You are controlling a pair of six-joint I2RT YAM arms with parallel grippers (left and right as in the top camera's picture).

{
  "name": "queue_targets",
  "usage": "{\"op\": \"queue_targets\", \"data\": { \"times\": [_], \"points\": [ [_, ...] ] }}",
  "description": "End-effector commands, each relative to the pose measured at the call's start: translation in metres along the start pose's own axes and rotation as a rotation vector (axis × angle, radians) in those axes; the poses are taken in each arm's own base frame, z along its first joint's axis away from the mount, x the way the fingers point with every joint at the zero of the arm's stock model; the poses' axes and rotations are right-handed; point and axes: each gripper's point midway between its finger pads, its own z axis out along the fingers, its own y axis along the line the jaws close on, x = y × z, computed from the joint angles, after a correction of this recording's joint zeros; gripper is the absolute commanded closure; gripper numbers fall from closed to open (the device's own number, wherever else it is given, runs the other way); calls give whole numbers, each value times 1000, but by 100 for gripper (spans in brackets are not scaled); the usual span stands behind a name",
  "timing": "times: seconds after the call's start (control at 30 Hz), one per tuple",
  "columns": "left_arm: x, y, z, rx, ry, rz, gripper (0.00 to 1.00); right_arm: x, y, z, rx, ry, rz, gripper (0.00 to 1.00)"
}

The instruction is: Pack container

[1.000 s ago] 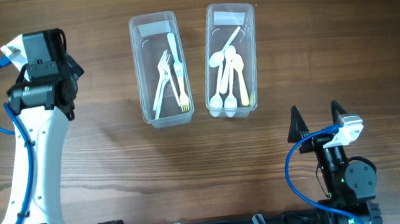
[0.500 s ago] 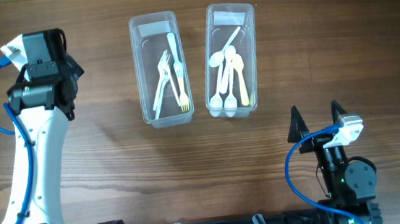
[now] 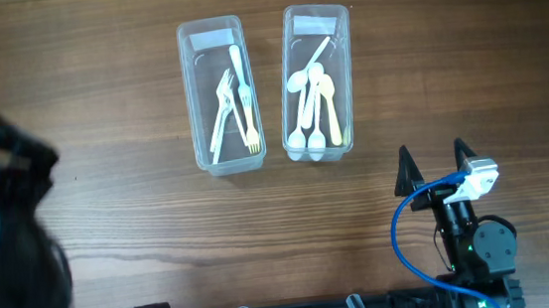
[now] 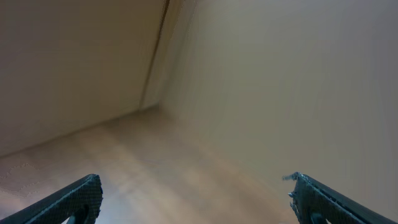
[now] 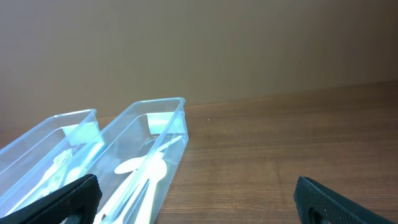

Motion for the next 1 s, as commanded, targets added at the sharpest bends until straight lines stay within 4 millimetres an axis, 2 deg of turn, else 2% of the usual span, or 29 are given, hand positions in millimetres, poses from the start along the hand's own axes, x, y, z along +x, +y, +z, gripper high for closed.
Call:
{"op": "queue_targets", "data": {
  "times": [0.0, 0.2, 0.33, 0.4, 0.57, 0.67, 0.83, 0.97],
  "points": [
    [-16, -2, -53, 183, -60, -64, 0, -4, 2, -1, -12, -17, -16, 0],
    [5, -24, -92, 433, 38, -52, 0, -4, 2, -1, -12, -17, -16, 0],
    [37, -34, -103, 543, 151, -26, 0, -4, 2, -1, -12, -17, -16, 0],
    [60, -33, -105, 579, 197, -18, 0, -4, 2, -1, -12, -17, -16, 0],
    [122, -14, -86, 549, 268, -1, 0, -4, 2, -1, -12, -17, -16, 0],
    [162, -8, -58, 545, 244, -5, 0, -4, 2, -1, -12, -17, -16, 0],
    [203, -5, -30, 552, 232, -9, 0, -4, 2, -1, -12, -17, -16, 0],
    [225, -4, -14, 555, 225, -9, 0, -4, 2, -1, -12, -17, -16, 0]
  ]
}}
